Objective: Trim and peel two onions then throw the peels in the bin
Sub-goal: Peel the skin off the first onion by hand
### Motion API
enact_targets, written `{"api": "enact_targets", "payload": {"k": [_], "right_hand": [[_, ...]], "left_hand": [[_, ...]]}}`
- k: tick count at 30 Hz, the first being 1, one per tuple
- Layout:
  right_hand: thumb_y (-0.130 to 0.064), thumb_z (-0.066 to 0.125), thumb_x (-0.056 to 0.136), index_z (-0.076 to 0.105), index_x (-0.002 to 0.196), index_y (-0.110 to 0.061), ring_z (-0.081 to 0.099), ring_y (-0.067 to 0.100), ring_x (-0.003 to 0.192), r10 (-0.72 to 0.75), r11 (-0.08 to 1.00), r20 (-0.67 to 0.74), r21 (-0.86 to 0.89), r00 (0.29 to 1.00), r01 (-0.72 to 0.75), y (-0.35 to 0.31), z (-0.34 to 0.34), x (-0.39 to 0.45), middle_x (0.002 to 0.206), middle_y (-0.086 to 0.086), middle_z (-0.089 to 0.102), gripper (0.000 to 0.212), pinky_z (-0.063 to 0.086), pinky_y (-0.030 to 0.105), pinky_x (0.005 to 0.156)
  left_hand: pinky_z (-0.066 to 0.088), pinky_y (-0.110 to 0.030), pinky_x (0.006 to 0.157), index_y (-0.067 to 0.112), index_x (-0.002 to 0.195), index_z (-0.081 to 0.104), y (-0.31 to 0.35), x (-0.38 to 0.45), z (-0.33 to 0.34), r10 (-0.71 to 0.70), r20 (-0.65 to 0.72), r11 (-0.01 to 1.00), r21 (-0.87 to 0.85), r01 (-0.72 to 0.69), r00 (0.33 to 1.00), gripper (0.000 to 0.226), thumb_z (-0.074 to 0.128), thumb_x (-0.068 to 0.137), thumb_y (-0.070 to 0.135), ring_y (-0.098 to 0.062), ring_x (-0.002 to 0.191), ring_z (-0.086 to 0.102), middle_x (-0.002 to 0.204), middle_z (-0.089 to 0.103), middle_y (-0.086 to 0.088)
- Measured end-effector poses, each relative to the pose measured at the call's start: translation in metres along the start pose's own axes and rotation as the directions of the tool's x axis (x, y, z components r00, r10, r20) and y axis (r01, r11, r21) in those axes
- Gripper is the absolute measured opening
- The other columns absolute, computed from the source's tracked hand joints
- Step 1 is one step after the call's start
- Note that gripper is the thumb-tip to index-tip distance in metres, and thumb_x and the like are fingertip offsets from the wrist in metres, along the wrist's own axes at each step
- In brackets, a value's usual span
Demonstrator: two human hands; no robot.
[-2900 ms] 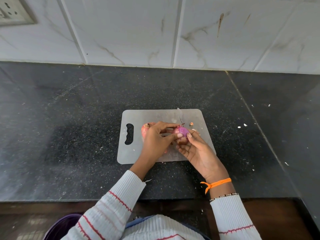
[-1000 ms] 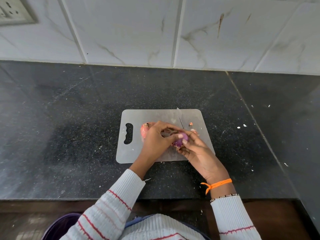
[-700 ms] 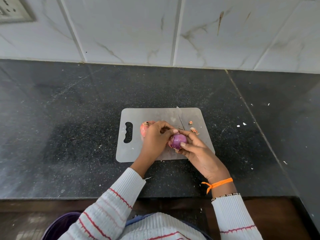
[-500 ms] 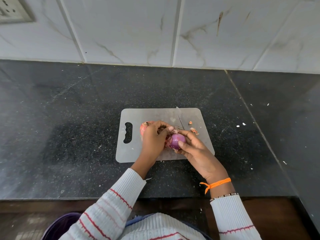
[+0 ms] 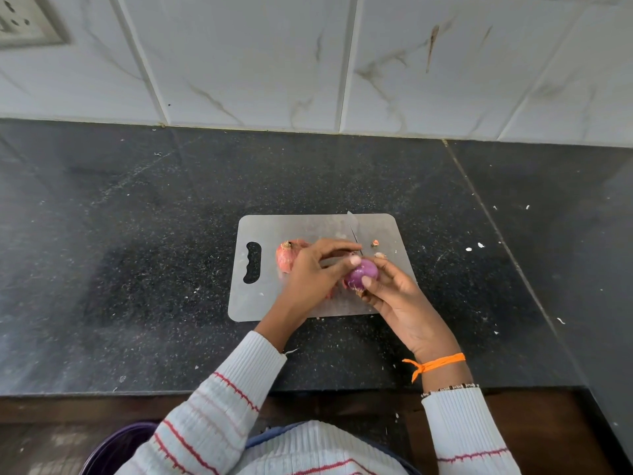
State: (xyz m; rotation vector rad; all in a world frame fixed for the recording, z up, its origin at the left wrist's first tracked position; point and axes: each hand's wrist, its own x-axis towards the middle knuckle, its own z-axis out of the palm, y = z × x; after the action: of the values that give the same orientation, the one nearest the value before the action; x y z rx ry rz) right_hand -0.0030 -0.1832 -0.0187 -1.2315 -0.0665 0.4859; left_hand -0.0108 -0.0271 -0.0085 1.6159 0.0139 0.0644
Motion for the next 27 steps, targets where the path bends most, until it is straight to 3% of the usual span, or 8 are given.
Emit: {"api": "enact_targets", "payload": {"k": [4, 8, 14, 18, 22, 25, 27], "right_hand": [[-0.007, 0.068, 0.069, 0.060, 0.111, -0.012, 0.065, 0.009, 0.095, -0.020, 0.998, 0.002, -0.060, 1.000, 0.020, 0.000, -0.001, -0.001, 0.098, -0.004, 0.072, 0.043, 0.053, 0.020, 0.078], [-0.011, 0.070, 0.068, 0.061, 0.112, -0.013, 0.062, 0.010, 0.101, -0.033, 0.990, 0.004, -0.137, 0.999, 0.033, 0.000, -0.004, -0.001, 0.100, -0.013, 0.071, 0.045, 0.051, 0.026, 0.085], [-0.013, 0.074, 0.066, 0.063, 0.112, -0.015, 0.059, 0.018, 0.113, -0.035, 0.983, -0.008, -0.178, 0.999, 0.033, 0.001, -0.006, -0.001, 0.107, -0.009, 0.069, 0.047, 0.050, 0.033, 0.090], [-0.013, 0.073, 0.067, 0.061, 0.115, -0.013, 0.060, 0.021, 0.110, -0.015, 0.985, -0.003, -0.170, 1.000, 0.014, 0.001, -0.004, -0.002, 0.113, 0.003, 0.066, 0.050, 0.050, 0.029, 0.086], [-0.007, 0.065, 0.072, 0.059, 0.114, -0.011, 0.063, 0.010, 0.088, 0.002, 0.999, 0.020, -0.047, 1.000, -0.001, -0.002, -0.002, -0.006, 0.102, -0.001, 0.068, 0.042, 0.051, 0.018, 0.071], [-0.006, 0.061, 0.073, 0.063, 0.103, -0.016, 0.060, 0.010, 0.079, 0.004, 0.997, 0.005, 0.073, 1.000, -0.005, -0.005, 0.002, -0.009, 0.093, -0.001, 0.069, 0.032, 0.052, 0.017, 0.066], [-0.007, 0.059, 0.072, 0.064, 0.096, -0.018, 0.061, 0.012, 0.081, 0.017, 0.990, -0.018, 0.143, 1.000, -0.014, -0.006, 0.005, -0.009, 0.093, 0.002, 0.067, 0.027, 0.054, 0.019, 0.068]], "left_hand": [[0.050, -0.020, 0.088, 0.027, 0.089, 0.069, -0.004, -0.001, 0.002, 0.047, 0.066, 0.994, 0.092, -0.053, 0.997, 0.025, 0.077, 0.072, 0.010, -0.005, 0.095, 0.063, 0.099, 0.067, 0.003], [0.050, -0.015, 0.081, 0.016, 0.082, 0.071, -0.004, -0.001, 0.004, 0.026, 0.013, 0.999, 0.022, -0.026, 1.000, 0.022, 0.079, 0.067, 0.003, -0.001, 0.083, 0.063, 0.089, 0.067, 0.004], [0.051, -0.017, 0.078, 0.006, 0.082, 0.072, -0.007, 0.000, 0.003, 0.016, 0.006, 0.999, -0.046, -0.015, 1.000, 0.017, 0.076, 0.068, -0.001, -0.006, 0.082, 0.065, 0.088, 0.068, -0.003], [0.053, -0.019, 0.073, 0.003, 0.082, 0.071, -0.005, 0.000, 0.002, 0.055, -0.016, 0.998, 0.013, -0.055, 0.998, 0.008, 0.072, 0.074, 0.001, -0.008, 0.077, 0.066, 0.083, 0.069, -0.004], [0.048, -0.013, 0.056, 0.017, 0.075, 0.068, -0.005, -0.001, 0.000, 0.025, -0.160, 0.995, 0.097, -0.009, 0.987, 0.013, 0.066, 0.082, 0.007, 0.002, 0.055, 0.059, 0.069, 0.066, 0.006], [0.054, -0.025, 0.073, 0.018, 0.079, 0.068, -0.011, 0.000, -0.004, -0.024, -0.245, 0.995, 0.091, 0.047, 0.969, 0.015, 0.063, 0.085, 0.005, -0.009, 0.075, 0.065, 0.080, 0.068, 0.004], [0.054, -0.024, 0.081, 0.017, 0.087, 0.069, -0.008, -0.001, -0.003, -0.031, -0.255, 0.997, 0.065, 0.049, 0.966, 0.016, 0.058, 0.088, 0.006, -0.010, 0.085, 0.065, 0.090, 0.068, 0.004]]}}
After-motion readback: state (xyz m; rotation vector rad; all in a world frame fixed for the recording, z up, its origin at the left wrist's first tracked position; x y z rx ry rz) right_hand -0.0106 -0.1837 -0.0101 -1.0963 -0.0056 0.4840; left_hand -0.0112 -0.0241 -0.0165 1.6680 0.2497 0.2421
